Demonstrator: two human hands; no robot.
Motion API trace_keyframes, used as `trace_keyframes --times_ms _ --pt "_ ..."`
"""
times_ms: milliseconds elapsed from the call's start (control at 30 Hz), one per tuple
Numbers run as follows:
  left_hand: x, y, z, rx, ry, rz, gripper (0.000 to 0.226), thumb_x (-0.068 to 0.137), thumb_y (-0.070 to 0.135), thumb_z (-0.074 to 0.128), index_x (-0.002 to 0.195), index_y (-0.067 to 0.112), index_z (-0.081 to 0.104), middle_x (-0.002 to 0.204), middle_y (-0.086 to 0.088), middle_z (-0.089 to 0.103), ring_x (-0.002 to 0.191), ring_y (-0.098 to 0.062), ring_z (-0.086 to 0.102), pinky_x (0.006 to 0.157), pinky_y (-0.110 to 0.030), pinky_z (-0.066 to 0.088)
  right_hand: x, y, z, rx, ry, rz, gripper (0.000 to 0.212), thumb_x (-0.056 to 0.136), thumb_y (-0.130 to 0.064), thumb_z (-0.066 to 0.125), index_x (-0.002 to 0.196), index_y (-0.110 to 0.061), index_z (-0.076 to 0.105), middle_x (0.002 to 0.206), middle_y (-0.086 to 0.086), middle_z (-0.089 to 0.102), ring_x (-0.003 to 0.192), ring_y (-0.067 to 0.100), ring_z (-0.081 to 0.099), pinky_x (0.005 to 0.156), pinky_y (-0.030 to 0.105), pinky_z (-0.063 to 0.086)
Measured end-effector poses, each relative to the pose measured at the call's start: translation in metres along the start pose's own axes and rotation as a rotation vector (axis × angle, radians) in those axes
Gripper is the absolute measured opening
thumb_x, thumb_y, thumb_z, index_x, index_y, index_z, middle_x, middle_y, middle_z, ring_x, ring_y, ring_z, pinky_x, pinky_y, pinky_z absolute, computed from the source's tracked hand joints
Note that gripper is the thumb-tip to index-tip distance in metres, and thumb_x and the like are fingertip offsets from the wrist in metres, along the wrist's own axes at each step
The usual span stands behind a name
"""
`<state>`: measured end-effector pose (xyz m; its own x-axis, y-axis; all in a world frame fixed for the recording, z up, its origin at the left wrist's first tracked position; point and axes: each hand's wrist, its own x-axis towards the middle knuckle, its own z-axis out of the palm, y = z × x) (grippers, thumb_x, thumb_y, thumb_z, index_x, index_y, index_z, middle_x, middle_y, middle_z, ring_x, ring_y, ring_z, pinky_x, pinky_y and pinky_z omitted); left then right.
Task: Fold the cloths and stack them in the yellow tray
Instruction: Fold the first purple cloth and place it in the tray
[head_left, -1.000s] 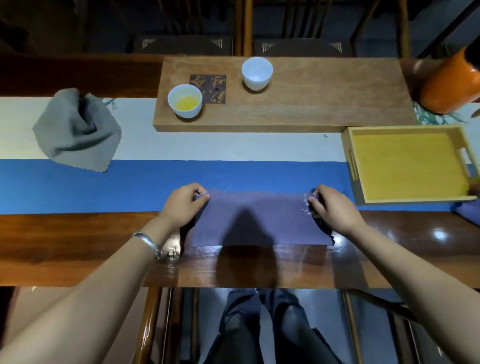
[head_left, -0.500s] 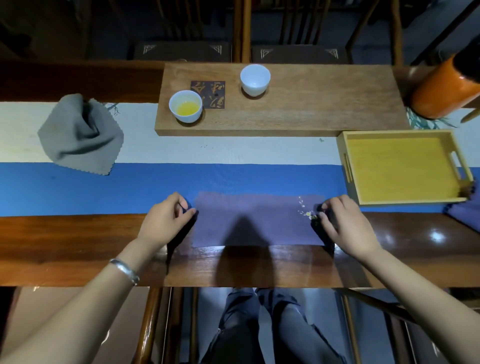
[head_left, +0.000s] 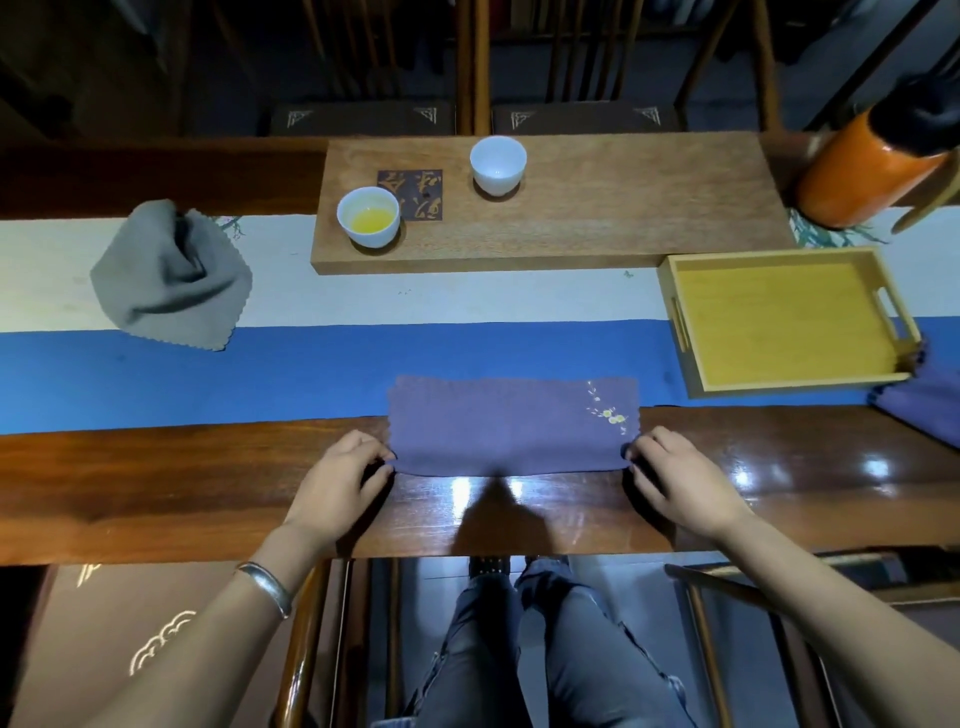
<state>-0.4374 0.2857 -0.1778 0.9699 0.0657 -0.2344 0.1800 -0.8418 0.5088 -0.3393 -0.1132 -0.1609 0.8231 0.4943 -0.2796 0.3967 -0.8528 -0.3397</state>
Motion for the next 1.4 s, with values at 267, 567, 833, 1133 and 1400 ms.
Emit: trace_keyframes --times_ms 267,567,833,1133,1400 --pt "0.012 0.015 -0.007 -0.347 0.222 -0.165 0.009 0.091 0.023 0.060 0.086 0.032 0.059 0.095 0.017 0.063 0.089 0.004 0.055 0.074 -0.017 0.039 0.023 -0.009 -0.010 0.321 0.245 0.197 0.005 0.089 -0.011 0.059 0.091 -0.008 0.061 0.091 0.006 0.066 0.083 0.025 0.061 0.067 0.028 0.037" --pt "0.078 0.024 0.000 -0.451 0.254 -0.358 0.012 0.095 0.026 0.049 0.088 0.018 0.053 0.070 0.004 0.053 0.064 -0.010 0.048 0.057 -0.025 0.038 0.072 -0.007 -0.014 0.362 0.326 0.301 0.010 0.093 -0.015 0.049 0.094 -0.008 0.056 0.090 0.004 0.063 0.084 0.025 0.059 0.069 0.031 0.040" --pt "0.100 0.006 0.010 -0.252 0.217 -0.390 0.010 0.096 0.026 0.049 0.091 0.018 0.051 0.070 0.009 0.054 0.066 -0.001 0.048 0.054 -0.023 0.033 0.091 0.002 -0.004 0.138 0.222 0.315 0.016 0.096 -0.020 0.043 0.098 -0.006 0.052 0.100 0.017 0.060 0.087 0.036 0.057 0.071 0.045 0.049" --pt "0.088 0.008 0.003 -0.214 0.239 -0.473 0.020 0.092 0.034 0.050 0.080 0.019 0.052 0.070 0.006 0.060 0.071 -0.020 0.056 0.060 -0.029 0.037 0.083 -0.026 -0.007 0.032 0.358 0.326 0.019 0.092 -0.016 0.049 0.103 -0.002 0.054 0.101 0.021 0.053 0.094 0.038 0.050 0.078 0.044 0.043" --pt "0.072 0.029 -0.001 -0.224 0.093 -0.688 0.063 0.082 0.062 0.054 0.063 0.002 0.060 0.069 -0.018 0.072 0.066 -0.031 0.066 0.067 -0.038 0.052 0.080 -0.104 0.000 0.129 0.121 -0.070 0.022 0.093 -0.017 0.047 0.110 -0.006 0.055 0.105 0.015 0.054 0.099 0.033 0.052 0.084 0.045 0.044"
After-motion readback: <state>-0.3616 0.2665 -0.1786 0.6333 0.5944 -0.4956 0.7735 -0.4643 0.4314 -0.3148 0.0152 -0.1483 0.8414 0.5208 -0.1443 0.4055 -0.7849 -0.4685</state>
